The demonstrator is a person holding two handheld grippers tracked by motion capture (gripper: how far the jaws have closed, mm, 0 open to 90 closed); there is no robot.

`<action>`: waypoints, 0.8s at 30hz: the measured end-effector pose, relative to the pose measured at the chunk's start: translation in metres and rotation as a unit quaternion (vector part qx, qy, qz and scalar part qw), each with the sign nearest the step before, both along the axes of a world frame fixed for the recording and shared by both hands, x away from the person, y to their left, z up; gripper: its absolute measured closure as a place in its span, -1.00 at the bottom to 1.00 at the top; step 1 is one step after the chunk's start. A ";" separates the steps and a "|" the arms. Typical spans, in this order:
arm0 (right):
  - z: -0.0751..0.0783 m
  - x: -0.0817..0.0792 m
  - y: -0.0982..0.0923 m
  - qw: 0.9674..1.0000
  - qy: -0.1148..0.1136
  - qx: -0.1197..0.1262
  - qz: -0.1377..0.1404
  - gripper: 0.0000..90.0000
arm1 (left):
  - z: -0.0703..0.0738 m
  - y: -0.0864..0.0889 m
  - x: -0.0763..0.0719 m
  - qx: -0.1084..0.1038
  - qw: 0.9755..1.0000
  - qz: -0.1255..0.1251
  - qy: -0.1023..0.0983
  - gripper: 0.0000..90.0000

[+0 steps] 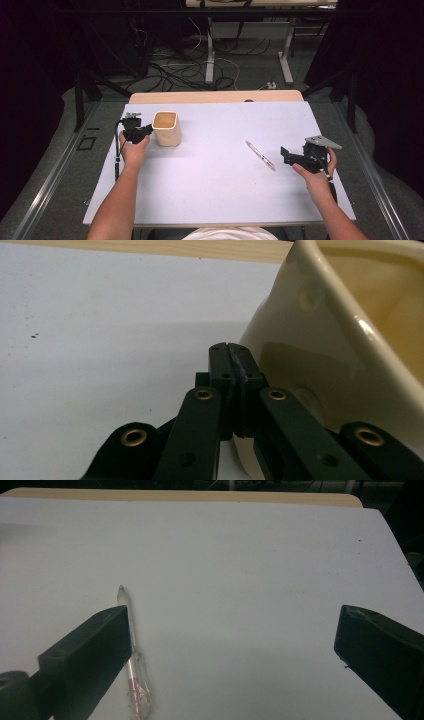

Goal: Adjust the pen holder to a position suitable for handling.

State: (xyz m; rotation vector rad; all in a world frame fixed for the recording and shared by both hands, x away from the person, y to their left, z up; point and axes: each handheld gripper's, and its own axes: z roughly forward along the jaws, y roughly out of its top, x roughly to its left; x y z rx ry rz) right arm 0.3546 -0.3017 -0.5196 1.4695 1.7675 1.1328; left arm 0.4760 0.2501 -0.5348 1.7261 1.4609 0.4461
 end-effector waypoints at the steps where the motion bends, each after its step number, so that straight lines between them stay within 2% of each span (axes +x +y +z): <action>1: 0.000 0.000 0.000 1.000 0.001 0.002 -0.002 -0.97 | -0.001 0.000 0.001 0.000 1.000 -0.001 0.001 1.00; 10: -0.002 0.001 0.001 1.000 0.008 0.004 -0.003 -0.97 | -0.007 0.001 0.004 -0.013 1.000 -0.012 0.006 1.00; 13: -0.001 0.001 0.001 1.000 0.007 0.003 -0.003 -0.97 | -0.009 0.002 0.004 -0.006 1.000 -0.022 0.014 1.00; 16: -0.001 0.001 0.001 1.000 0.006 0.003 -0.003 -0.97 | -0.012 0.001 0.003 -0.016 1.000 -0.021 0.011 1.00; 24: -0.001 0.001 0.002 1.000 0.008 0.004 -0.004 -0.97 | -0.012 -0.002 0.003 -0.012 0.999 -0.030 0.009 1.00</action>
